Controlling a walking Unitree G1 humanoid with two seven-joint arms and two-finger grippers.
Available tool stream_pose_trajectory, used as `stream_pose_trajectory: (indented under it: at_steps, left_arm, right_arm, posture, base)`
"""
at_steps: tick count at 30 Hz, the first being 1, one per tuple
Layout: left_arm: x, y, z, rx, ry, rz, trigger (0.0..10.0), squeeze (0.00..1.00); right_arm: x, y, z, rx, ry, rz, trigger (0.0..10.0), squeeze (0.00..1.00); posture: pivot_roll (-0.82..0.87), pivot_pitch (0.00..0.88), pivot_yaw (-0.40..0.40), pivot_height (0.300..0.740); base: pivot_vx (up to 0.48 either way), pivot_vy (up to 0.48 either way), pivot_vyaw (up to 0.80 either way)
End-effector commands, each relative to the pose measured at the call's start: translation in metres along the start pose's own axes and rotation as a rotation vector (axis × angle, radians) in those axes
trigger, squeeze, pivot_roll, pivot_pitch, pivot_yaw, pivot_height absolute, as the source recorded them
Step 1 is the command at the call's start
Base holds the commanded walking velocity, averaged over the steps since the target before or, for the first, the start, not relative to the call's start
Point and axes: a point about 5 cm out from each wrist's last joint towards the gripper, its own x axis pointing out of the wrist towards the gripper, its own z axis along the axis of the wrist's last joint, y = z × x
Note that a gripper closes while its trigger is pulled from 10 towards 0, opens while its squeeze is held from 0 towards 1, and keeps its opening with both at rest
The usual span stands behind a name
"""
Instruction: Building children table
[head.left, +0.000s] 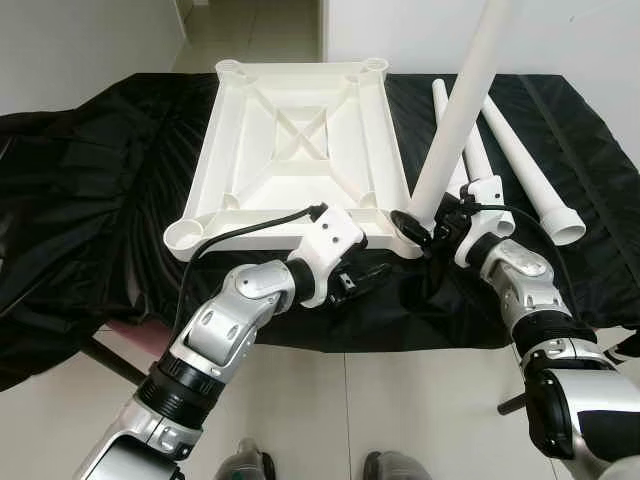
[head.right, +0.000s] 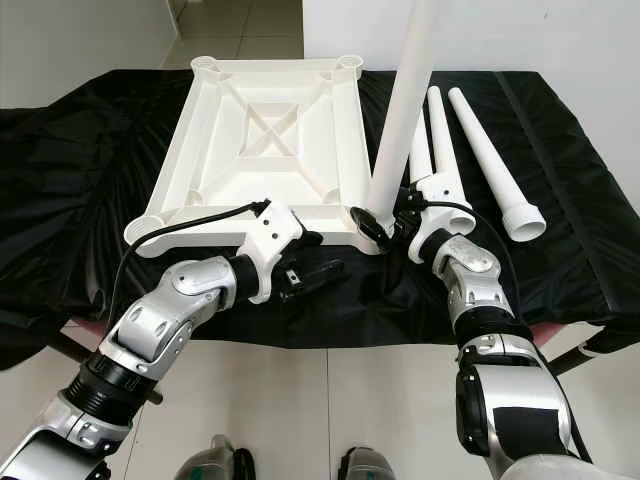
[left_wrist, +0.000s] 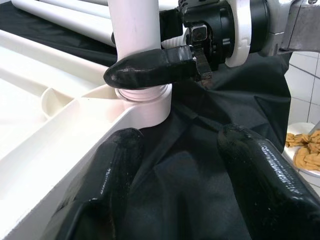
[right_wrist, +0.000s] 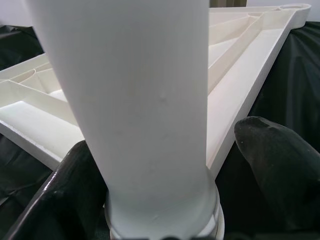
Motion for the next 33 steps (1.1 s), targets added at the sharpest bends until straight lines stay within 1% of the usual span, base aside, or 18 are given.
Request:
stream_pose_trajectory:
  at_steps: [1, 4, 6, 7, 10, 11, 20, 21, 24, 25, 33]
  left_arm:
    - [0.0, -0.009, 0.0, -0.004, 0.0, -0.114, 10.0, 0.0]
    - [0.0, -0.008, 0.001, -0.002, 0.0, -0.111, 10.0, 0.0]
    - [0.0, -0.007, 0.001, -0.004, 0.0, -0.101, 10.0, 0.0]
    - [0.0, -0.004, 0.002, -0.007, -0.001, -0.089, 10.0, 0.0]
    - [0.0, -0.004, 0.003, -0.008, -0.003, -0.087, 10.0, 0.0]
    - [-0.001, -0.004, 0.005, -0.01, -0.006, -0.09, 10.0, 0.0]
    - [-0.001, -0.004, 0.005, -0.01, -0.007, -0.091, 10.0, 0.0]
    - [-0.001, -0.005, 0.006, -0.013, -0.009, -0.095, 10.0, 0.0]
    - [0.0, -0.006, 0.008, -0.022, -0.017, -0.094, 10.0, 0.0]
    - [-0.001, -0.005, 0.01, -0.026, -0.024, -0.089, 10.0, 0.0]
    - [-0.003, -0.003, 0.016, -0.026, -0.042, -0.079, 10.0, 0.0]
  right_arm:
    - [0.001, 0.003, -0.004, -0.006, 0.015, 0.018, 10.0, 0.0]
    - [0.001, 0.003, -0.003, -0.007, 0.013, 0.019, 10.0, 0.0]
    - [0.002, 0.001, 0.001, -0.01, -0.005, 0.018, 10.0, 0.0]
    - [0.005, -0.001, 0.009, -0.016, -0.044, 0.017, 10.0, 0.0]
    - [0.006, -0.003, 0.015, -0.017, -0.071, 0.014, 10.0, 0.0]
    - [0.008, -0.005, 0.022, -0.014, -0.096, 0.015, 10.0, 0.0]
    - [0.009, -0.006, 0.024, -0.016, -0.104, 0.016, 10.0, 0.0]
    - [0.01, -0.005, 0.026, -0.025, -0.099, 0.027, 3.5, 0.0]
    - [0.012, -0.003, 0.025, -0.037, -0.084, 0.045, 3.5, 0.0]
    - [0.013, -0.003, 0.024, -0.036, -0.078, 0.049, 0.0, 0.0]
    - [0.014, 0.001, 0.019, -0.026, -0.062, 0.055, 0.0, 0.0]
  posture:
    - [-0.04, 0.04, 0.056, 0.74]
    - [-0.04, 0.04, 0.056, 0.74]
    - [-0.04, 0.04, 0.056, 0.74]
    - [-0.04, 0.04, 0.056, 0.74]
    - [-0.04, 0.04, 0.056, 0.74]
    - [-0.04, 0.04, 0.058, 0.74]
    - [-0.04, 0.04, 0.058, 0.74]
    - [-0.04, 0.049, 0.055, 0.74]
    - [-0.03, 0.052, 0.053, 0.74]
    - [-0.03, 0.057, 0.05, 0.74]
    - [-0.02, 0.062, 0.046, 0.74]
  base:
    - [0.0, 0.0, 0.0]
    - [0.0, 0.0, 0.0]
    - [0.0, 0.0, 0.0]
    - [0.0, 0.0, 0.0]
    - [0.0, 0.0, 0.0]
    - [0.0, 0.0, 0.0]
    - [0.0, 0.0, 0.0]
    - [0.0, 0.0, 0.0]
    - [0.0, 0.0, 0.0]
    - [0.0, 0.0, 0.0]
    - [0.0, 0.0, 0.0]
